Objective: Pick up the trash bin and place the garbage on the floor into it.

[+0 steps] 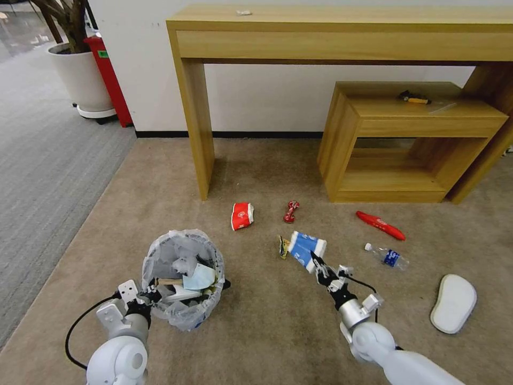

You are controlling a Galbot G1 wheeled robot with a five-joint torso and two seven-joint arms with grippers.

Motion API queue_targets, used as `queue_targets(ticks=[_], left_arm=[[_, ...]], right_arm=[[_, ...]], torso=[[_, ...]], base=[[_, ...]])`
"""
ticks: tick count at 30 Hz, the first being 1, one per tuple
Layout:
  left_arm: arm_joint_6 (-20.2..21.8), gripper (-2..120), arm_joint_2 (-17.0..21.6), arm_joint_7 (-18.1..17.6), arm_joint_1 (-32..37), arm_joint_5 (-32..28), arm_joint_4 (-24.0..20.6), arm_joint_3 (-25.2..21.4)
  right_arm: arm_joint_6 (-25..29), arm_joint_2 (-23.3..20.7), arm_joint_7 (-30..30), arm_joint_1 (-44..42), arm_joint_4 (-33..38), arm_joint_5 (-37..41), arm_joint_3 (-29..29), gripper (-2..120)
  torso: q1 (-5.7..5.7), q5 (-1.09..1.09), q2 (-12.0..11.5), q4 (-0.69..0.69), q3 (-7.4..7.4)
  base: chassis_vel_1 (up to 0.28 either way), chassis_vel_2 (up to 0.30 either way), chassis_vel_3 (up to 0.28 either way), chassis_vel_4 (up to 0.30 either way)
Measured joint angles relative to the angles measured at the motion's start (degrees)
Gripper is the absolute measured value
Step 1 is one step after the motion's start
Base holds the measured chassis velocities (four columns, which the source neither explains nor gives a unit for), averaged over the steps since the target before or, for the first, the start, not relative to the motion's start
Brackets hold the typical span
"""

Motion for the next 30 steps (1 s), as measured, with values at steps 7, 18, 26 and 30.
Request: queue_targets(ticks=[7,18,26,30], left_arm=[[0.24,0,0.7,0.01,-0.22,-0.04,0.2,0.05],[0.37,0,1.11,0.01,-0.82,-0.15,0.83,0.16],[0.46,0,1.13,-0.21,-1.55,-0.2,1.18,0.79],[0.58,0,1.13,-0.33,-1.79,-0.23,1.26,0.88]], right_arm=[[-1.36,-3.36,0.98,7.46,6.74,-1.1,-5.31,0],[-6.12,-5.41,2.73,21.63,17.05,0.0,-15.15,0],[-7.24,-4.16,3.62,28.09,20.63,1.13,-23.44,0],[-7.36,-2.93,3.39,30.35,20.08,1.16,-27.41,0]], torso=[[0.0,-0.02,0.0,-0.01,0.0],[0.0,0.01,0.0,0.01,0.0],[0.0,-0.02,0.0,0.01,0.0],[0.0,-0.03,0.0,0.0,0.0]], base=[[0.0,0.0,0.0,0.0],[0.0,0.0,0.0,0.0],[0.0,0.0,0.0,0.0],[0.0,0.0,0.0,0.0]])
